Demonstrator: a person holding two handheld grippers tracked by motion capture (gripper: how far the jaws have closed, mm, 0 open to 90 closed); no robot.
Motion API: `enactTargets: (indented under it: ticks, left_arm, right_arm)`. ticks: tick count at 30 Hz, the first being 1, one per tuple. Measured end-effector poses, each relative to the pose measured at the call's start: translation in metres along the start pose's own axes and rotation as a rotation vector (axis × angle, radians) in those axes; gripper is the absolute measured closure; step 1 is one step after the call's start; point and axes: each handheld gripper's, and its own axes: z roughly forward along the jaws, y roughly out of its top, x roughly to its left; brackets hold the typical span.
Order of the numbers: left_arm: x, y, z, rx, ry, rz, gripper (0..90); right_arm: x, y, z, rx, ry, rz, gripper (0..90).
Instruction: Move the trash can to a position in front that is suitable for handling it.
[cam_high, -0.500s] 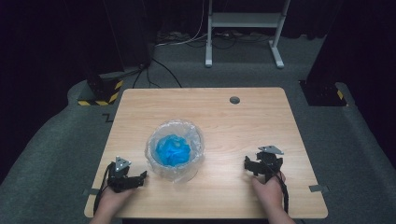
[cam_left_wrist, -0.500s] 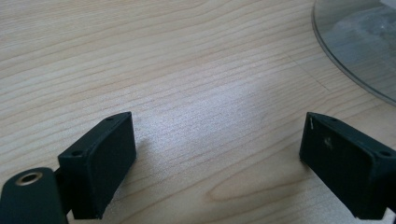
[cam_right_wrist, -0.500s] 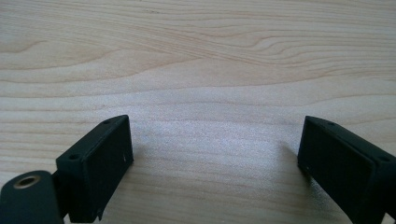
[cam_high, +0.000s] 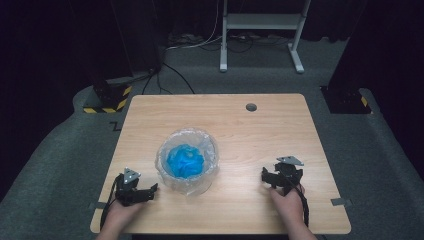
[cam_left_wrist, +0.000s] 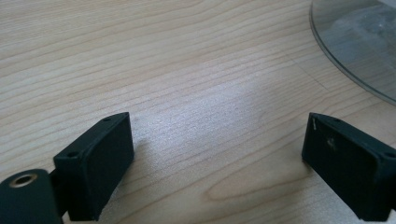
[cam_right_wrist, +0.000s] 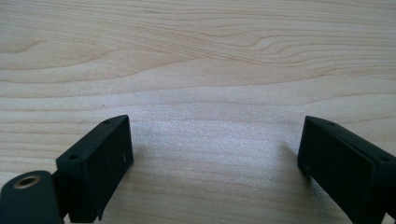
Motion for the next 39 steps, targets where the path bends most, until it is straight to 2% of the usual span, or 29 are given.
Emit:
enactTargets:
  ticks: [5,9,13,17,18,19,20,22,23,25,29,31,33,35,36,38,39]
  left_arm:
    - [0.000,0.001,0.000,0.008,-0.002,0.003,6.6]
    - [0.004,0.002,-0.002,0.015,0.006,-0.016,6.2]
    - [0.009,0.005,-0.008,-0.018,0.004,-0.050,6.0]
    - [0.008,0.008,-0.014,-0.049,-0.003,-0.047,6.1]
    - [0.007,0.010,-0.018,-0.070,-0.019,-0.038,6.2]
    - [0.007,0.010,-0.018,-0.070,-0.019,-0.038,6.2]
    - [0.006,0.011,-0.021,-0.084,-0.030,-0.033,6.1]
    - [0.004,0.014,-0.028,-0.113,-0.050,-0.021,6.2]
    - [0.004,0.014,-0.028,-0.113,-0.050,-0.021,6.3]
    - [0.000,0.018,-0.034,-0.144,-0.053,-0.012,6.4]
    - [-0.002,0.021,-0.039,-0.166,-0.049,-0.017,6.3]
    - [-0.004,0.027,-0.043,-0.186,-0.033,-0.023,6.3]
    - [-0.005,0.032,-0.046,-0.185,-0.015,-0.018,6.3]
    - [-0.005,0.034,-0.048,-0.195,-0.005,-0.004,6.3]
    - [-0.003,0.040,-0.051,-0.179,0.025,0.030,6.3]
    - [0.000,0.046,-0.054,-0.171,0.032,0.016,6.3]
    - [0.000,0.049,-0.054,-0.174,0.031,-0.007,6.3]
  right_arm:
    - [0.000,0.000,0.000,-0.001,0.005,0.000,9.8]
    - [0.002,0.001,-0.001,-0.002,0.007,-0.020,12.6]
    - [0.007,0.008,-0.012,-0.066,0.029,-0.041,12.6]
    - [0.016,0.013,-0.023,-0.132,0.065,-0.092,12.6]
    - [0.019,0.014,-0.025,-0.141,0.071,-0.108,12.6]
    - [0.019,0.014,-0.025,-0.141,0.071,-0.108,12.6]
    - [0.024,0.016,-0.029,-0.160,0.084,-0.138,12.6]
    - [0.028,0.017,-0.033,-0.175,0.101,-0.150,12.6]
    - [0.031,0.018,-0.035,-0.188,0.114,-0.152,12.6]
    - [0.035,0.020,-0.039,-0.206,0.128,-0.162,12.5]
    - [0.042,0.021,-0.042,-0.225,0.146,-0.183,12.4]
    - [0.049,0.023,-0.046,-0.241,0.157,-0.178,12.3]
    - [0.053,0.024,-0.049,-0.258,0.166,-0.188,12.3]
    - [0.054,0.025,-0.050,-0.261,0.164,-0.197,12.3]
    - [0.058,0.025,-0.055,-0.274,0.171,-0.221,12.3]
    - [0.060,0.025,-0.057,-0.280,0.176,-0.237,12.4]
    - [0.060,0.025,-0.058,-0.284,0.178,-0.241,12.4]
